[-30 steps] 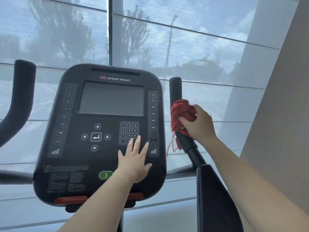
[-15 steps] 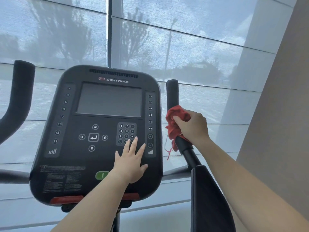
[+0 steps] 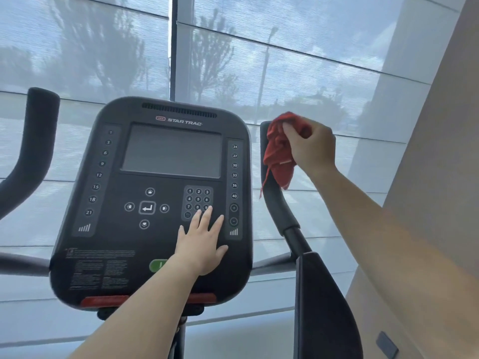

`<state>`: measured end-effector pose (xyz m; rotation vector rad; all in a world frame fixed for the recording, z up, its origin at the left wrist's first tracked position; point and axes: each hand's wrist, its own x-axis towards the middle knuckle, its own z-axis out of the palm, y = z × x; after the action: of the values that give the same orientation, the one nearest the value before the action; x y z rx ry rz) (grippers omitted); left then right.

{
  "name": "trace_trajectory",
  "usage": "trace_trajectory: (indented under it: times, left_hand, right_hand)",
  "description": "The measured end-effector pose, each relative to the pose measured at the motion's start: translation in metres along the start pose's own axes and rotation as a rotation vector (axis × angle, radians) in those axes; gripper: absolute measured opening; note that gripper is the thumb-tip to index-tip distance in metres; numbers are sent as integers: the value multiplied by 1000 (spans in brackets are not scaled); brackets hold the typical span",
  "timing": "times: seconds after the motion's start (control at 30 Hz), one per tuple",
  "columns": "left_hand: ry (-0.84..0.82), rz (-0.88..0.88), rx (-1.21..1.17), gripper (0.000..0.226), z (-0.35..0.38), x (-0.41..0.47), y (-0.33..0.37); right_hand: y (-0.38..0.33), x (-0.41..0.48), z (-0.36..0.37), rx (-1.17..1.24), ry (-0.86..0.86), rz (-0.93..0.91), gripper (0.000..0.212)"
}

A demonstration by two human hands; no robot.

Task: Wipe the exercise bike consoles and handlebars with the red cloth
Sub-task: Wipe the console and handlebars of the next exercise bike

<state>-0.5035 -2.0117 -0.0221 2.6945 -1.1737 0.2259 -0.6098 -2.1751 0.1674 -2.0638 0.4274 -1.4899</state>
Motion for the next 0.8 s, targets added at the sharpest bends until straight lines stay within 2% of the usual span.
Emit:
trace_trajectory:
  times: [0.1, 0.3, 0.57, 0.73, 0.8]
  left_hand:
    - [28, -26, -11, 67, -3, 1, -3]
    - [13, -39, -8, 68, -1, 2, -3]
    - [6, -44, 8, 70, 1, -1, 4]
    - [14, -39, 16, 70, 1, -1, 2]
    - [16, -40, 13, 70, 1, -1, 0]
  right_hand:
    - [-6, 6, 18, -28, -35, -61, 14]
    - [8, -10, 35, -88, 24, -17, 13]
    - [34, -37, 15, -121, -155, 73, 14]
    - [13, -12, 15, -17, 51, -2, 11]
    - [7, -8, 25, -22, 26, -35, 14]
